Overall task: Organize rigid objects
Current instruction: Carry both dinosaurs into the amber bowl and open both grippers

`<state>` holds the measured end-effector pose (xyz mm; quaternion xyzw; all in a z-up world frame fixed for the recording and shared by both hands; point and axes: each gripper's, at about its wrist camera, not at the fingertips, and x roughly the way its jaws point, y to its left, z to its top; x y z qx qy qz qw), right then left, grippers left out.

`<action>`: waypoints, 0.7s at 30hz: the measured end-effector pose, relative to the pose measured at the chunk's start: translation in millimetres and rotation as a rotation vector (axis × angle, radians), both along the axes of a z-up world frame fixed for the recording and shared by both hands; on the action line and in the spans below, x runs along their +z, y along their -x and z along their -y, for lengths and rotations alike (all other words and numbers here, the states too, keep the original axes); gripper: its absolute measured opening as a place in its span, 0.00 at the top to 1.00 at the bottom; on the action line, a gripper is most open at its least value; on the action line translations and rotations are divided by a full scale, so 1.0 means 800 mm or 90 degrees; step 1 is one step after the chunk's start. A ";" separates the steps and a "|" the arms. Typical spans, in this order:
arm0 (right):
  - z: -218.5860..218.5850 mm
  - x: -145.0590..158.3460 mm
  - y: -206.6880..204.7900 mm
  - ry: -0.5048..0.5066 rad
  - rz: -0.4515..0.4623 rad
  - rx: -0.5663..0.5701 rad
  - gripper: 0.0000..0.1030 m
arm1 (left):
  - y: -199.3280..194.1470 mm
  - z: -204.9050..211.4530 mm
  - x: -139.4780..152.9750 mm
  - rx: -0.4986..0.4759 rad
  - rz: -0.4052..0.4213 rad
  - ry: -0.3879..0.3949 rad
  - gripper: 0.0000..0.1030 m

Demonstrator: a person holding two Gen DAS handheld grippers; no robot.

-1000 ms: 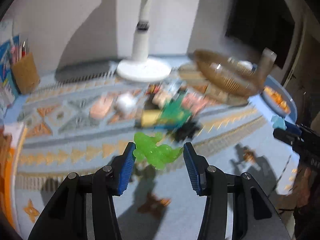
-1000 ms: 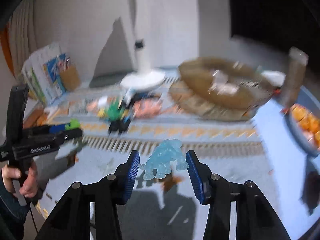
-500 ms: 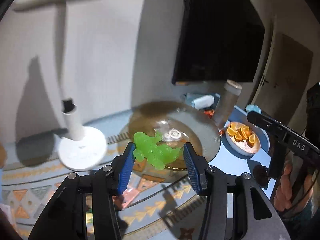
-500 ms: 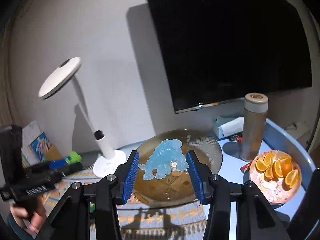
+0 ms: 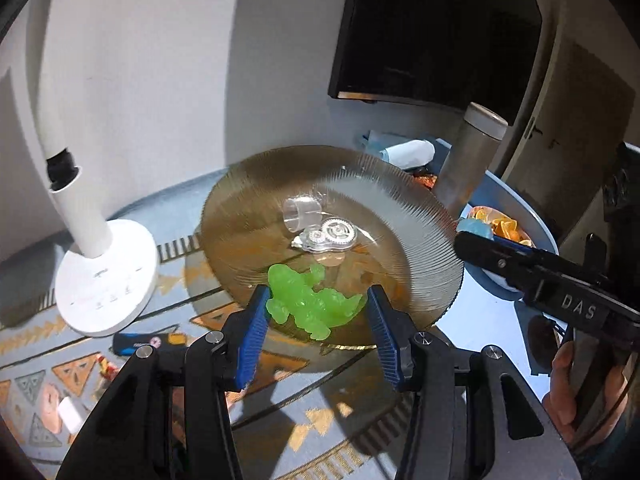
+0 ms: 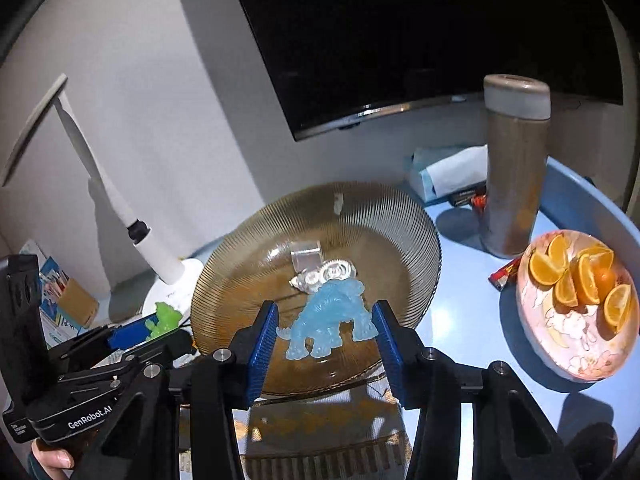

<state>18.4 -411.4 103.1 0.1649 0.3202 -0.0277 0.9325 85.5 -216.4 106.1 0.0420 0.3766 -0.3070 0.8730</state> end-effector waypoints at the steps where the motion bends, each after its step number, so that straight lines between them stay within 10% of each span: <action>1: 0.000 -0.001 -0.002 0.004 -0.004 -0.003 0.54 | -0.001 0.002 0.000 -0.001 0.002 -0.003 0.55; 5: 0.001 -0.001 -0.009 0.002 -0.013 -0.002 0.50 | -0.002 0.011 0.001 0.001 0.019 -0.014 0.51; 8: 0.008 -0.001 -0.009 -0.005 -0.018 -0.024 0.18 | 0.004 0.006 0.011 0.024 0.062 -0.019 0.08; 21: -0.025 0.039 0.065 -0.037 0.060 0.015 0.18 | 0.110 -0.180 0.096 0.123 0.153 0.034 0.07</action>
